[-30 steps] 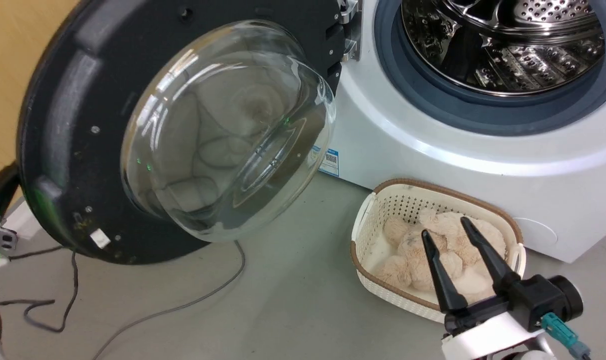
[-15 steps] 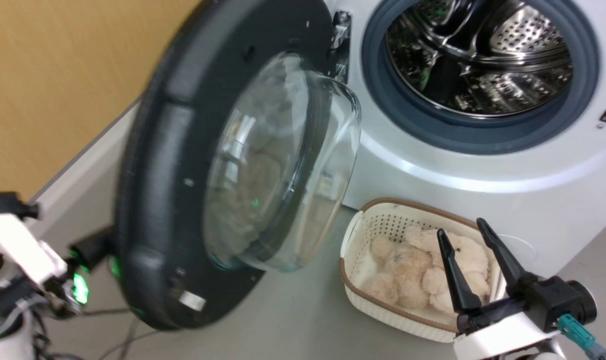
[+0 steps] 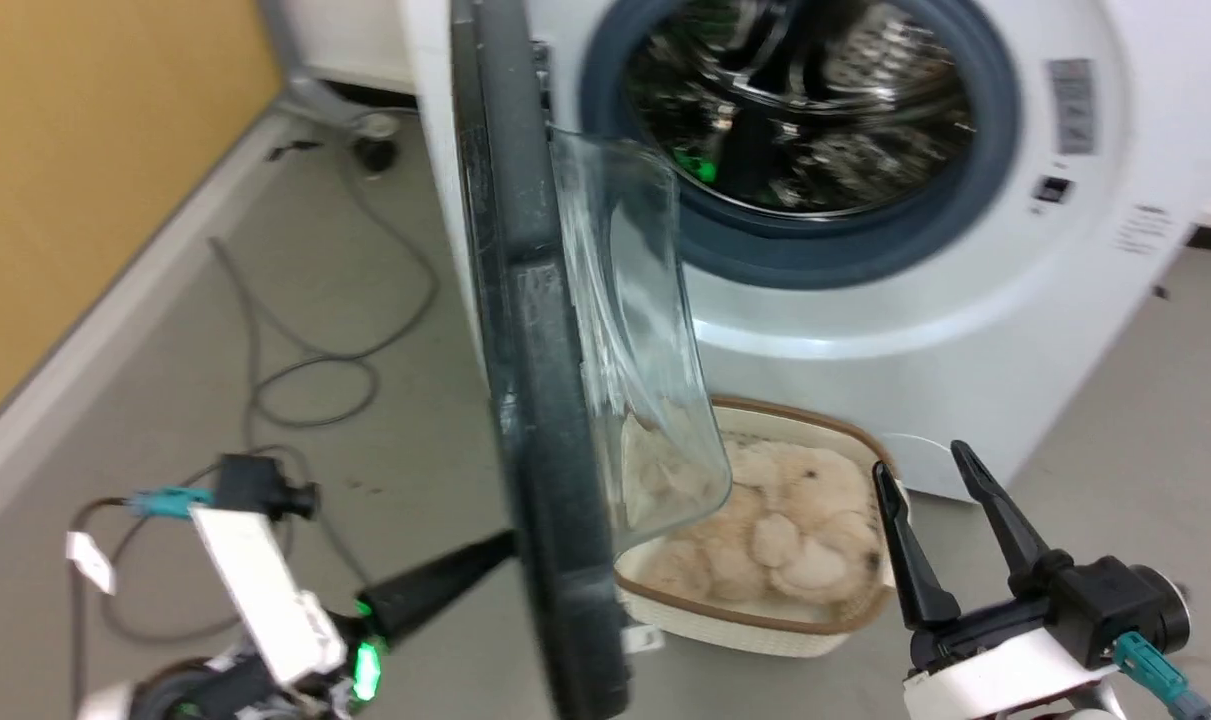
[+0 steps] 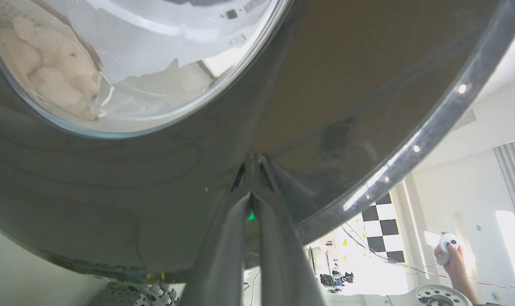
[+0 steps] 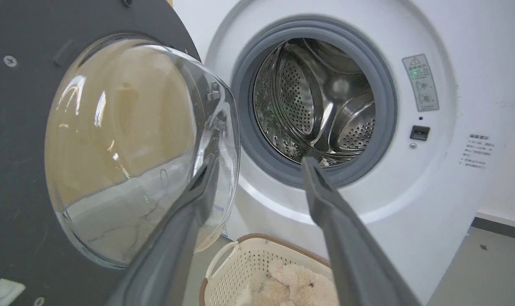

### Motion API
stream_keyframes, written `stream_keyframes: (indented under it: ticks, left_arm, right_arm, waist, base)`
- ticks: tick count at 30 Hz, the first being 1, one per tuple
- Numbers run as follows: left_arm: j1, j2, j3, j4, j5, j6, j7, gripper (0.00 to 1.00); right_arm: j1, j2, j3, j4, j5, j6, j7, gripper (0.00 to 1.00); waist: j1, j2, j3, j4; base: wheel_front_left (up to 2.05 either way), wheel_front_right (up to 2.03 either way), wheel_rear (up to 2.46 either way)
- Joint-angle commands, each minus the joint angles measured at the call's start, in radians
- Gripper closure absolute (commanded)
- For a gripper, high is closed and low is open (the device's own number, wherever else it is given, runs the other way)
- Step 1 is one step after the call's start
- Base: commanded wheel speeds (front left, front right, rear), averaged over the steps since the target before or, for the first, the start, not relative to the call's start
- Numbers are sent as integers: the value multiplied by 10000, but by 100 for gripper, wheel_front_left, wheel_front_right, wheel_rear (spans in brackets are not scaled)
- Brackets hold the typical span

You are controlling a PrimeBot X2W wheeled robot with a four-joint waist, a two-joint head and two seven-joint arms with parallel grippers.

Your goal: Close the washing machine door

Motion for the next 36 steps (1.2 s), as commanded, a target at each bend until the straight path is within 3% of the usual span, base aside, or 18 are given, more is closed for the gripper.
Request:
stream_keyframes:
  ticks: [1, 11, 20, 25, 31, 34, 36]
  left_arm:
    - [205, -82, -405, 27, -51, 3, -271, 100]
    - [-448, -106, -2618, 1396, -486, -490, -3308, 100]
    - [-2619, -107, -3506, 3183, -1026, -825, -6525, 100]
    - [-3427, -107, -3703, 4079, -986, -1056, -8259, 100]
    - [-3180, -33, -4142, 4308, -727, -1211, -8722, 100]
    - [-2930, 287, -4399, 3981, -203, -1224, -8857, 100]
    - [-2591, 806, -4876, 3422, 713, -1227, -9191, 100]
  right_arm:
    - [64, 38, 31, -34, 52, 6, -42, 0]
    - [-53, 40, 94, -142, 112, 6, -42, 0]
    - [-7, 41, 147, -226, 341, 6, -42, 0]
    - [49, 41, 189, -253, 430, 6, -42, 0]
    - [145, 41, 96, -349, 418, 6, -42, 0]
    - [170, 41, 56, -375, 393, 6, -42, 0]
    - [201, 41, 13, -408, 370, 6, -42, 0]
  waist:
    - [0, 0, 123, -722]
    - [0, 0, 660, -3098]
    - [0, 0, 992, -4689]
    - [0, 0, 945, -4940]
    - [0, 0, 735, -4456]
    - [0, 0, 647, -4201]
    - [0, 0, 541, -3907]
  base:
    - [0, 0, 0]
    - [0, 0, 0]
    - [0, 0, 0]
    - [0, 0, 0]
    - [0, 0, 0]
    - [0, 0, 0]
    - [0, 0, 0]
